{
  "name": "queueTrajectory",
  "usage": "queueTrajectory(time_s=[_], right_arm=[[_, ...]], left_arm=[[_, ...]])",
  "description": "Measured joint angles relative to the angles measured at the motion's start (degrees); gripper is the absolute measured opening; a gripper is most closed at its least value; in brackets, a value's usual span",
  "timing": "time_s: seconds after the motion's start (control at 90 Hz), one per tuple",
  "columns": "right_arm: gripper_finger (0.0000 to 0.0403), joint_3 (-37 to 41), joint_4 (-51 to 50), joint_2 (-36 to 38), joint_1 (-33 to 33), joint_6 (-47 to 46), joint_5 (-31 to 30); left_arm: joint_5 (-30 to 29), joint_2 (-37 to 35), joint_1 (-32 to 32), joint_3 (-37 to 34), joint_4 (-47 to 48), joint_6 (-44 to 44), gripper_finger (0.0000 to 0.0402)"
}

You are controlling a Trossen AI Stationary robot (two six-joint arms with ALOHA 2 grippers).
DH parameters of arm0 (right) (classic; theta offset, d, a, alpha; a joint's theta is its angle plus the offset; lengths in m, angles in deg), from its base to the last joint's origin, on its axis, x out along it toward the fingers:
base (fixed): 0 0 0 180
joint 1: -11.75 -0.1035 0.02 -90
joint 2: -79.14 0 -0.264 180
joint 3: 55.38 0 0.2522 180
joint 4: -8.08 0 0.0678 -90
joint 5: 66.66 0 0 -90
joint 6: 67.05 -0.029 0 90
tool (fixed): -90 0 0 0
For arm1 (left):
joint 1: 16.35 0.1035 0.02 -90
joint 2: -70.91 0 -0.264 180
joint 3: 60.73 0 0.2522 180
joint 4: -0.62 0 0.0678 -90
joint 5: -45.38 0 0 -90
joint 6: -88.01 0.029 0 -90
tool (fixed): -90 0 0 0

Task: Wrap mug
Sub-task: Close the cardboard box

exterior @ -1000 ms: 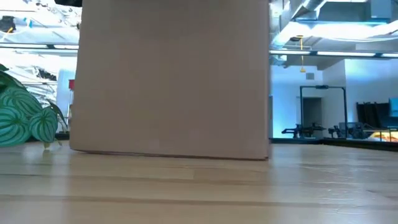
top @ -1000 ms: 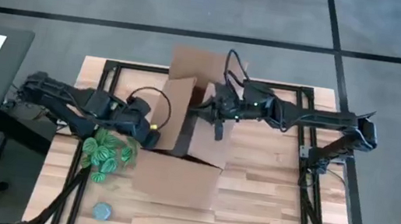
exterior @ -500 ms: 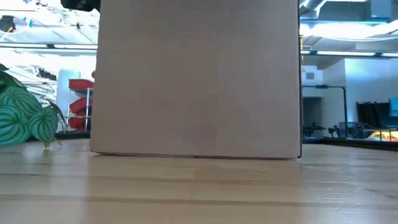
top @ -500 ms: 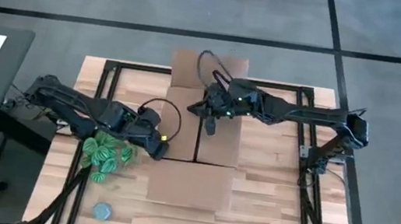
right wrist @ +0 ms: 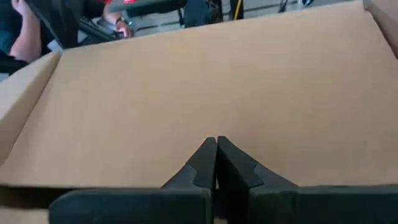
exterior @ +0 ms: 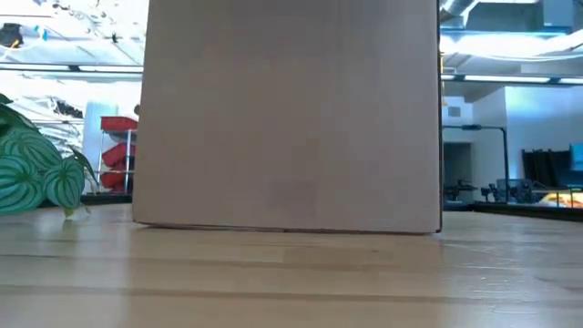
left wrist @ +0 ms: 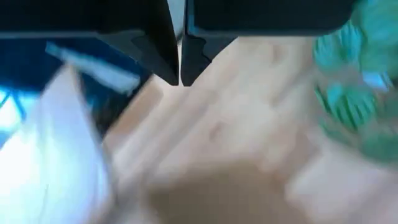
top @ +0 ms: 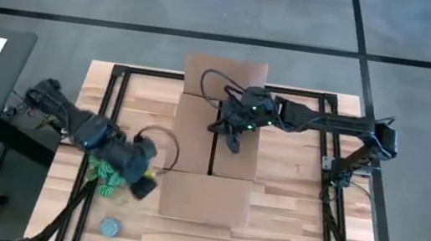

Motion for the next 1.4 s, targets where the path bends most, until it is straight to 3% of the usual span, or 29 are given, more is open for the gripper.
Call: queueTrajectory(time_s=[0.211, 0.322, 0.511, 0.678, 0.822, 0.922, 1.178, 1.4], right_arm=[[0.0000, 0.0, -1.2, 0.3, 0.7, 0.4, 0.2], [0.0000, 0.0, -1.0, 0.3, 0.8, 1.7, 0.2], [0.0000, 0.0, -1.1, 0.5, 1.1, 1.9, 0.2], [0.0000, 0.0, -1.1, 1.1, 1.5, 1.7, 1.3], [0.0000, 0.0, -0.9, 1.7, 1.8, 1.5, 1.4], [0.0000, 0.0, -0.2, 1.7, 1.8, 1.0, 1.4], [0.0000, 0.0, 3.4, 3.7, 3.1, -2.2, 1.3], [0.0000, 0.0, 7.2, 10.0, 6.3, -5.6, 1.0]], left_arm=[[-9.8, 4.0, -7.3, 0.0, -5.3, -6.4, 0.0000], [-16.3, 6.8, -7.9, 0.0, -11.8, -5.7, 0.0000], [-18.9, 11.5, -7.7, 0.0, -25.4, -5.3, 0.0000], [-27.0, 11.8, -7.9, 0.7, -36.8, -1.8, 0.0000], [-39.5, 11.7, -7.5, 4.3, -37.4, 4.7, 0.0000], [-45.0, 11.8, -6.3, 5.4, -36.0, 6.7, 0.0000], [-48.0, 11.8, -3.4, 5.5, -28.0, -1.0, 0.0000], [-49.1, 11.8, -3.4, 5.6, -18.3, -11.7, 0.0000]])
